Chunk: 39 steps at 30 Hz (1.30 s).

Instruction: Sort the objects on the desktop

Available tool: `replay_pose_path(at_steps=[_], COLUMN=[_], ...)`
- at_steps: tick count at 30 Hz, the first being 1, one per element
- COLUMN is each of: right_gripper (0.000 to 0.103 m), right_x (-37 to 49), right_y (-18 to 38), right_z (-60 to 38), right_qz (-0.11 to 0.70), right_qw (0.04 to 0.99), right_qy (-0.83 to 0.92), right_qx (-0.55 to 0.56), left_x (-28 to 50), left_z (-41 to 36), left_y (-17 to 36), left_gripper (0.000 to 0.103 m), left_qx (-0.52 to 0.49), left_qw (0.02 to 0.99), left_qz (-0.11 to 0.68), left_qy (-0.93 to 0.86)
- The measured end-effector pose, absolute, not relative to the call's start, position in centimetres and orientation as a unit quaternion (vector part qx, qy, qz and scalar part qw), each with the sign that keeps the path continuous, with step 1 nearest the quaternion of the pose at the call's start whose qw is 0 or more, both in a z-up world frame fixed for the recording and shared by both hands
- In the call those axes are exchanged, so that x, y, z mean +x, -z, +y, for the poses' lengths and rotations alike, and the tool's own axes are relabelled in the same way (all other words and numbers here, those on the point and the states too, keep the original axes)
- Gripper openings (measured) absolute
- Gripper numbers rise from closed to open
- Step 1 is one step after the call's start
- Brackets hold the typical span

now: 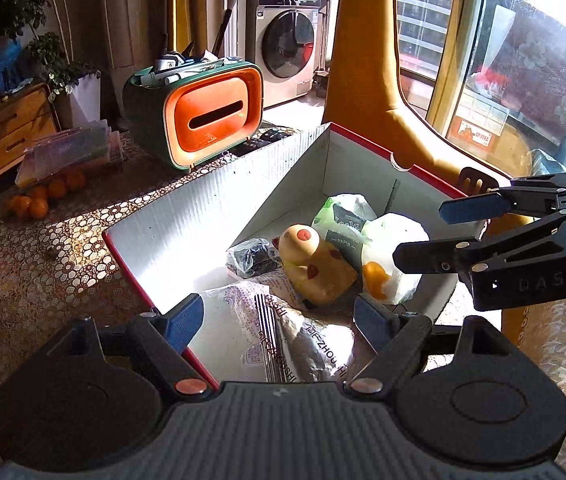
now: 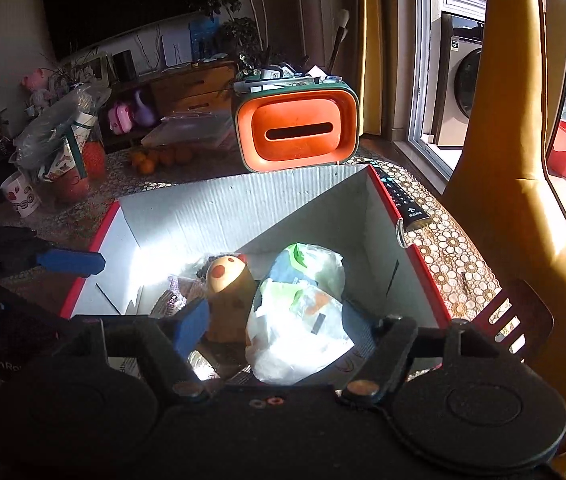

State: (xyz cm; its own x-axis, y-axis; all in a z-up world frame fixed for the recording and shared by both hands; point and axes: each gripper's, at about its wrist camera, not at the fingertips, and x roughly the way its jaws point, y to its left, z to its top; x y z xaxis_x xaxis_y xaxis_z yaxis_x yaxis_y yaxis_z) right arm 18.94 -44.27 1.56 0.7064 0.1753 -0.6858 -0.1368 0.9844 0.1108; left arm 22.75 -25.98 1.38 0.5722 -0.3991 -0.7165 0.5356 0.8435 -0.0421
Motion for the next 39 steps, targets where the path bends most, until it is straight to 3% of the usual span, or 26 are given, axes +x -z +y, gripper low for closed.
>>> replay_pose_path(at_steps=[17,24,31,34,39], right_gripper=[0.079,0.088,0.092,0.101,0.102], right_x=[14.0,12.0,9.2,8.5,7.3], right_y=[-3.9,-4.5,-5.0,-5.1,-5.1], right_z=[-40.9,-39.8,-39.1,-38.9,-38.8], right_qz=[0.338,0.312,0.263,0.254,0.24], right_qw=[0.934,0.942,0.957,0.96,0.965], right_qy=[-0.117,-0.121,-0.12,-0.117,-0.106], right_qx=[0.014,0.013,0.003,0.008,0.016], left_x=[18.0,16.0,14.7,14.1,12.7], left_z=[-20.3,-19.5,-18.2,-17.7,-17.2], left_y=[-3.1,-3.5,-4.6,-4.7,-4.6], left_gripper=[0.082,0.083,0.088,0.103,0.103], left_qx=[0.02,0.018,0.003,-0.004,0.003], left_qw=[0.908,0.91,0.921,0.924,0.925], left_qz=[0.339,0.327,0.313,0.31,0.31], left_qy=[0.245,0.252,0.233,0.224,0.218])
